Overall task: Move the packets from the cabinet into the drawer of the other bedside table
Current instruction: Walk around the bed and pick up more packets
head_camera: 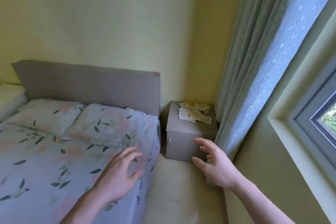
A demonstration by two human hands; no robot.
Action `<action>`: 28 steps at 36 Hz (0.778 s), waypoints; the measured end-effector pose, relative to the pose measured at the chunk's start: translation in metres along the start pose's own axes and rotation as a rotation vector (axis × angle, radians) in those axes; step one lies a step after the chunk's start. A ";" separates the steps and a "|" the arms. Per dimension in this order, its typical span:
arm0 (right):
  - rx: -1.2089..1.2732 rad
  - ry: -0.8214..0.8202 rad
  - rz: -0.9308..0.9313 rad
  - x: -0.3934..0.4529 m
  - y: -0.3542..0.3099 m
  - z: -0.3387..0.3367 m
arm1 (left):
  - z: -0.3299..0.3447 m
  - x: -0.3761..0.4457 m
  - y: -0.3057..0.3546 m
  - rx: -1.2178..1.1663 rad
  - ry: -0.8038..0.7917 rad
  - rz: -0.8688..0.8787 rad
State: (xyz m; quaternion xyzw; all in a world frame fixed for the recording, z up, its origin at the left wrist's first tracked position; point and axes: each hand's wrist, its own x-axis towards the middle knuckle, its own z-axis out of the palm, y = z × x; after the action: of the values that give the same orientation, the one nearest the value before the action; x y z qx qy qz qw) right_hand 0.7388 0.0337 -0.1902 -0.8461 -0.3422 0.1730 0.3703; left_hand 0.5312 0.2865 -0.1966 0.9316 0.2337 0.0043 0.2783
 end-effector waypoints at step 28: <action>0.015 -0.024 0.377 0.389 0.189 -0.075 | 0.055 0.533 0.033 -0.098 -0.316 0.031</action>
State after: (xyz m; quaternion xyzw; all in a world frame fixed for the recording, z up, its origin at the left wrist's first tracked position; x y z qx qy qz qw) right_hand 1.1398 0.1778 -0.2958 -0.8904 -0.1807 0.2518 0.3335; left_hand 1.0282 0.4672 -0.2909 0.9095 0.1722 -0.1264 0.3566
